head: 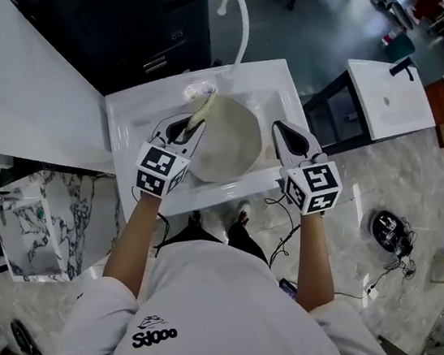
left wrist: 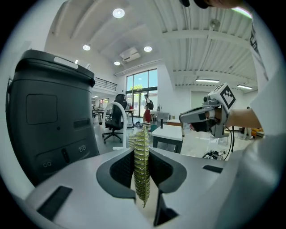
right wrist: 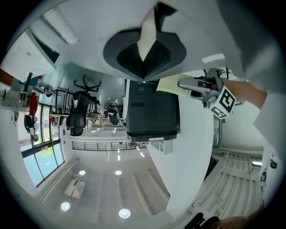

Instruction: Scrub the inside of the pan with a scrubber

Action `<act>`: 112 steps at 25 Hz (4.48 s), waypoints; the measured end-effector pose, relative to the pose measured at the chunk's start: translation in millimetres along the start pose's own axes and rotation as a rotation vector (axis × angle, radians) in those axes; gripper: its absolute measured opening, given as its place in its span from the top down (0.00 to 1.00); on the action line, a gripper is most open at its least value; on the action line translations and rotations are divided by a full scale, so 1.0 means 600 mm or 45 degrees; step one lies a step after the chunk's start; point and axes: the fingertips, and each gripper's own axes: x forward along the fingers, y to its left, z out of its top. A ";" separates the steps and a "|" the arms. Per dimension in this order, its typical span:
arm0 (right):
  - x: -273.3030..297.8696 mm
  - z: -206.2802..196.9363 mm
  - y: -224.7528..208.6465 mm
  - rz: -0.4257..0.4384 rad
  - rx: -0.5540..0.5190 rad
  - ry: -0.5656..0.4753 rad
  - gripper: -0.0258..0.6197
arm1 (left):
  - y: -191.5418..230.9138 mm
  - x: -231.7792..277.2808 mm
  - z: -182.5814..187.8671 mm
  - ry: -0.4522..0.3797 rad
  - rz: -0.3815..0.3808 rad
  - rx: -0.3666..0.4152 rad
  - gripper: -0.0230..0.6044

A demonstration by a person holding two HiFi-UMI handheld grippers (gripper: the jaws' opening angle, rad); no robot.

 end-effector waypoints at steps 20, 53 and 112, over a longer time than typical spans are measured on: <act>0.038 -0.089 -0.019 0.049 0.102 0.141 0.95 | 0.078 0.113 -0.169 0.373 0.234 -0.087 0.86; 0.029 -0.197 -0.080 0.014 0.227 0.298 0.95 | 0.007 0.315 -0.307 0.541 0.128 -0.280 0.86; 0.007 -0.183 -0.042 0.018 0.216 0.190 0.95 | -0.285 0.122 -0.328 1.209 -1.468 -0.298 0.86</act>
